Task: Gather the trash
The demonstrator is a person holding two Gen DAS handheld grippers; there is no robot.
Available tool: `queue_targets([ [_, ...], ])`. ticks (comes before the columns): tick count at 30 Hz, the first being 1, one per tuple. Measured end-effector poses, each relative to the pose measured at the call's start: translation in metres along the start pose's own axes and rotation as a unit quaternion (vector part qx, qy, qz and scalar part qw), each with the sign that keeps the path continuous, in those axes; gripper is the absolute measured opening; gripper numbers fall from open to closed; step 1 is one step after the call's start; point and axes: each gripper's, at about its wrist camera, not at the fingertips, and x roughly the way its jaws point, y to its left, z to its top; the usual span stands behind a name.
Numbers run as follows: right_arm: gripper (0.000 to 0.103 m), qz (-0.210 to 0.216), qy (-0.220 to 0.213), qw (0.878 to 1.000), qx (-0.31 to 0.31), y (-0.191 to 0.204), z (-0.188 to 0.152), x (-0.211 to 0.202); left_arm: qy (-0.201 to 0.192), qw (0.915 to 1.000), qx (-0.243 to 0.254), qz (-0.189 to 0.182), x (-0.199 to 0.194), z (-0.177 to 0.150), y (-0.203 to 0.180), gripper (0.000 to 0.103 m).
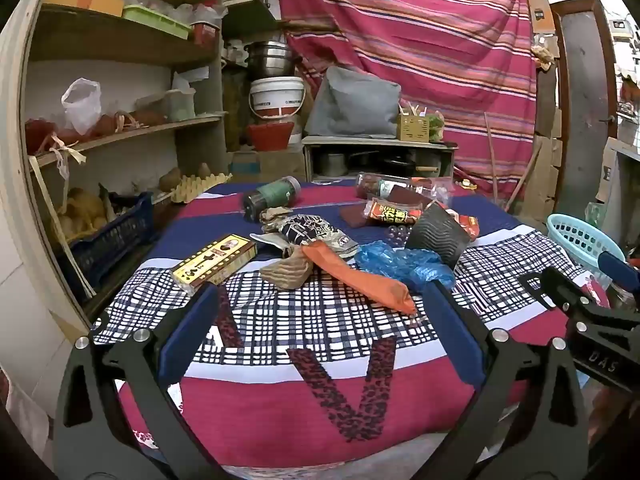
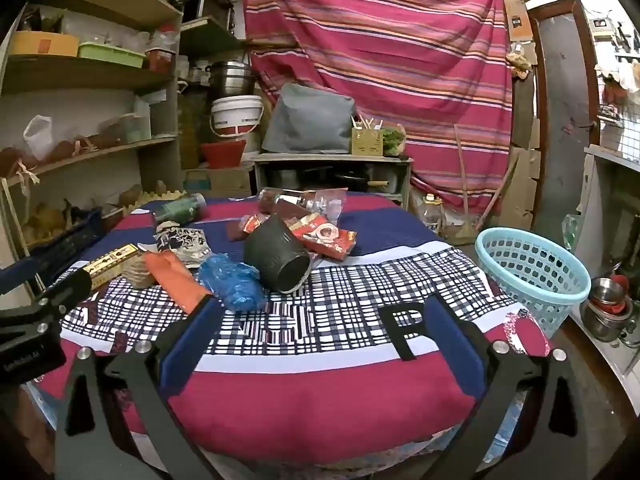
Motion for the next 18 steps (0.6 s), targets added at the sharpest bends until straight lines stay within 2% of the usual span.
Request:
queue_targets([
  [1,0.099,0.001,-0.005,1.000,0.001,-0.0004,0.0000,-0.0005,0.010,0.9999,-0.004,-0.001,0.0018,0.0004,0.0006,0.098],
  [18,0.099,-0.002,-0.009,1.000,0.001,-0.0002,0.0010,-0.0018,-0.001,1.0000,-0.009,0.003,-0.0004,0.0030,0.0101,0.098],
])
